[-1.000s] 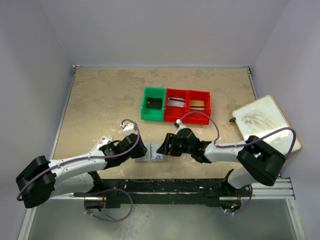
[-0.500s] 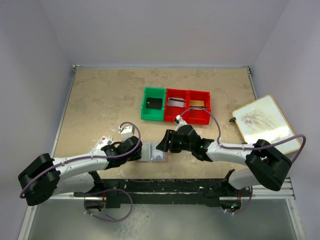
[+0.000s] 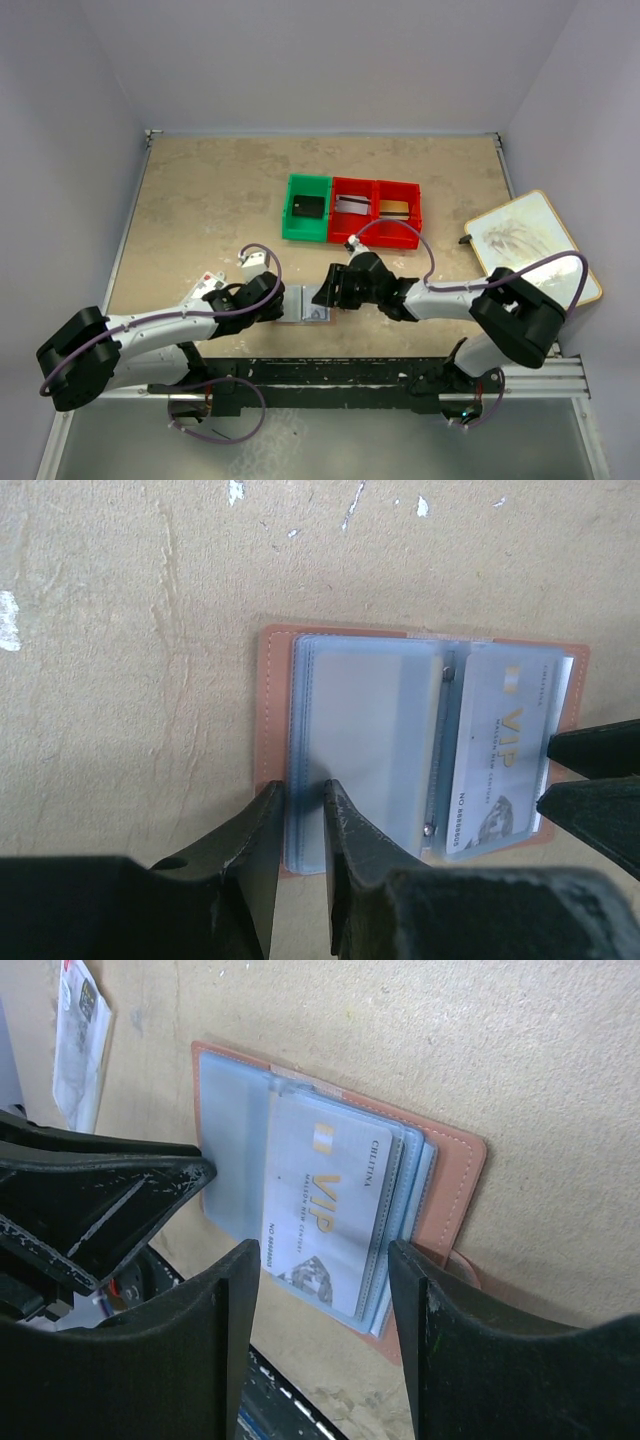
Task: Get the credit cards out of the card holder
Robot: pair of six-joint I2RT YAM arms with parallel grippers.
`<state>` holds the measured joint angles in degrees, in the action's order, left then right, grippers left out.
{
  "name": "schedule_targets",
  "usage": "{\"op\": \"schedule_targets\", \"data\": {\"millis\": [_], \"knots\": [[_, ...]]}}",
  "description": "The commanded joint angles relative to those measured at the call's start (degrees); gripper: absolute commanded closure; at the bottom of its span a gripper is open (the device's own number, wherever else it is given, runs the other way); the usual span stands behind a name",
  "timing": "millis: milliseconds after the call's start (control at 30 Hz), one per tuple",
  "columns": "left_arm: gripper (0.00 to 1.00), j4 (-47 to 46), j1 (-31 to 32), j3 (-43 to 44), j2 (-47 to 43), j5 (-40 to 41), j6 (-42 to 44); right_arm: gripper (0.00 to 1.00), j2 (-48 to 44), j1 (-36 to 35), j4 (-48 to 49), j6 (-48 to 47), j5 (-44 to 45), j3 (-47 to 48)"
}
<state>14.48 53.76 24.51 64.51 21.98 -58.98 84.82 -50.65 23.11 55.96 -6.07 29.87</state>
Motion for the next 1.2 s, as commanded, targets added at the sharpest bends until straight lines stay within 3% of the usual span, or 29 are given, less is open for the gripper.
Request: {"op": "schedule_targets", "data": {"millis": [0,200,533,767,1167], "knots": [[0.81,-1.01,0.03,-0.8,1.04,-1.36,1.34,0.44,1.41,0.04,4.91,-1.13,-2.81,-0.21],[0.84,-2.5,0.03,-1.0,2.32,-2.95,1.86,0.5,1.18,0.09,8.7,-2.96,-5.38,1.44],[0.85,-3.46,0.03,-1.01,2.91,-3.23,1.7,0.51,-0.26,0.03,11.14,-3.41,-8.63,2.03],[0.84,-3.49,0.03,-1.44,1.75,-2.95,1.23,0.45,0.58,0.03,9.09,-4.87,-9.47,4.3],[0.85,-3.85,0.03,-1.55,1.23,-2.23,0.65,0.44,0.26,-0.06,10.55,-6.66,-13.2,6.45]]}}
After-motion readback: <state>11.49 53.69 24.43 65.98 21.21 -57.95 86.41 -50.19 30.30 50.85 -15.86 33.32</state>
